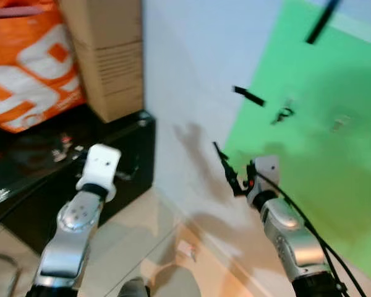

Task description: Hang keys on a hook

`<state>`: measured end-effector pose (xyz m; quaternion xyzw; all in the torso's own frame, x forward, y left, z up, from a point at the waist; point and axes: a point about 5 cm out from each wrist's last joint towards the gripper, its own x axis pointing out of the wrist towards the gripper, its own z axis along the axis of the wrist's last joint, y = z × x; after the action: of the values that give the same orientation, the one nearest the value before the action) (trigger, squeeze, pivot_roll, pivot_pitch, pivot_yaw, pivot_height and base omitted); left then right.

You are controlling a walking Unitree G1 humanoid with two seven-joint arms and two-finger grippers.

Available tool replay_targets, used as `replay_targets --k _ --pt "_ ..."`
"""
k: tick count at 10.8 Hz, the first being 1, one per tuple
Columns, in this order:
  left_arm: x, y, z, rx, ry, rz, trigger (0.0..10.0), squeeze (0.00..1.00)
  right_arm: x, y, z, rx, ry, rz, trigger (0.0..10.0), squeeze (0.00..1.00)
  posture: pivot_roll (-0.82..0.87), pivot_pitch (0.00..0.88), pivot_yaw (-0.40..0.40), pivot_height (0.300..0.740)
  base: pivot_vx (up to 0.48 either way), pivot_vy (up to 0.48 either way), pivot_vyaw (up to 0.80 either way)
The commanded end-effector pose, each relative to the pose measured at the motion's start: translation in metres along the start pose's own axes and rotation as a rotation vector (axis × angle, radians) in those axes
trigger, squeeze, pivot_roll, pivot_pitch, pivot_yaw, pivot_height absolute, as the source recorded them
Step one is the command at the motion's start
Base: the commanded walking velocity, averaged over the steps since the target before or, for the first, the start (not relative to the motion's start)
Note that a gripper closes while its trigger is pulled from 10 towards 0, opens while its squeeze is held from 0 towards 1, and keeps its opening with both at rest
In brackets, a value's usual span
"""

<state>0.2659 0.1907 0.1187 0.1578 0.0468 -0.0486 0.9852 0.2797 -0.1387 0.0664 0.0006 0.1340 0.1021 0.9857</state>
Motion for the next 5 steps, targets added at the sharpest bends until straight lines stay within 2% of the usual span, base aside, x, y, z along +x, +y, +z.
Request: replay_targets --k 1,3,5 --pt "0.0015 -0.0021 0.0044 -0.01 -0.029 -0.012 10.0 0.0 0.0024 -0.0024 0.0052 -0.005 -0.027 -0.005 10.0 1.0 0.03 0.0 -0.109 0.74 0.0 0.0 0.8" --pt "0.0044 -0.0053 0.0024 -0.014 -0.026 -0.052 10.0 0.0 0.0021 -0.0016 0.0063 0.033 -0.032 0.005 10.0 1.0 0.01 0.0 -0.091 0.74 0.0 0.0 0.8" --pt "0.0054 -0.0086 0.0005 -0.036 -0.017 -0.07 10.0 0.0 0.0016 -0.0059 0.0042 0.021 -0.027 -0.026 10.0 1.0 0.0 0.0 -0.078 0.74 0.0 0.0 0.8"
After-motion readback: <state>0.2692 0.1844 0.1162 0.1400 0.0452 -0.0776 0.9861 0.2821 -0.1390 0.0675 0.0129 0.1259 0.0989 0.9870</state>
